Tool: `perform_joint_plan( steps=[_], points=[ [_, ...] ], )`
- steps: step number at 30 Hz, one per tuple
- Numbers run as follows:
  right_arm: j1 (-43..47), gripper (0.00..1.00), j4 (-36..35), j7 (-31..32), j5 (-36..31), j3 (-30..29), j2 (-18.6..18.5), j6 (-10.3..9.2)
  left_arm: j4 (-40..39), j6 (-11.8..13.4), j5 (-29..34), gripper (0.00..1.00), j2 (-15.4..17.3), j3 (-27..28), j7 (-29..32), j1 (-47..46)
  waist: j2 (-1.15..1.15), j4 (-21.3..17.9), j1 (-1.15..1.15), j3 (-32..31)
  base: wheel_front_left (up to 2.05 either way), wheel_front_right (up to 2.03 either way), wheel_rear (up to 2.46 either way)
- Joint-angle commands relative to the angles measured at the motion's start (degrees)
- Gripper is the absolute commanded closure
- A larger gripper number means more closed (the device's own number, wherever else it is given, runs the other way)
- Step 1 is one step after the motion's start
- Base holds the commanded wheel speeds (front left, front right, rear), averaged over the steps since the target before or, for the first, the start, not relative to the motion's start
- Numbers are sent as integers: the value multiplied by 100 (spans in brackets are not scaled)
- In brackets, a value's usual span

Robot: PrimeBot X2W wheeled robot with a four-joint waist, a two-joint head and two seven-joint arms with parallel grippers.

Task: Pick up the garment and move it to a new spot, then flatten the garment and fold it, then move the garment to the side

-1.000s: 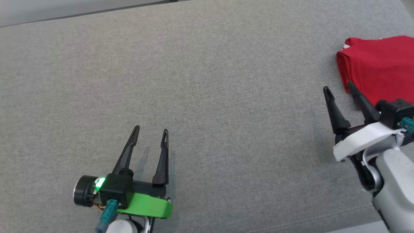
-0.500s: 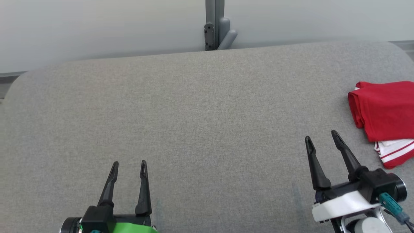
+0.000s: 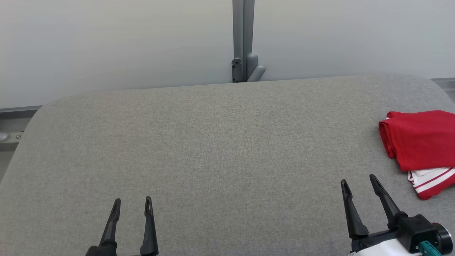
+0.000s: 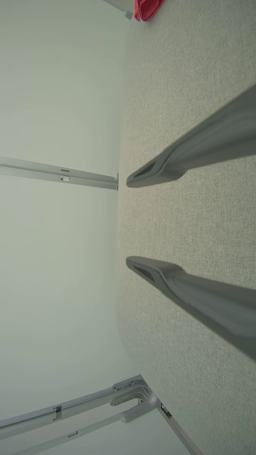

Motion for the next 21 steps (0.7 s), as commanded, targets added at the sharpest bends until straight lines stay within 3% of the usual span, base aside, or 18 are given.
perform_joint_plan(
  steps=[1,8,9,12,21],
  points=[
    [61,0,2,-12,13,-12,-10,-7,27,-37,28,0,0,33,2,89,0,7,0,-36,0,0,0],
    [52,0,-57,-12,18,-19,26,-7,76,-81,52,0,0,47,2,78,0,40,0,-106,0,0,0],
    [12,100,-32,0,17,-14,31,0,78,-63,1,100,-1,28,0,32,0,39,0,-105,0,0,0],
    [42,100,78,6,96,5,55,1,174,-68,-97,100,-1,-5,1,52,0,39,0,-103,0,0,0],
    [-239,100,345,259,1388,-108,-21,0,427,-178,-1305,100,46,78,218,-317,0,38,0,-69,0,0,0]
  ],
)
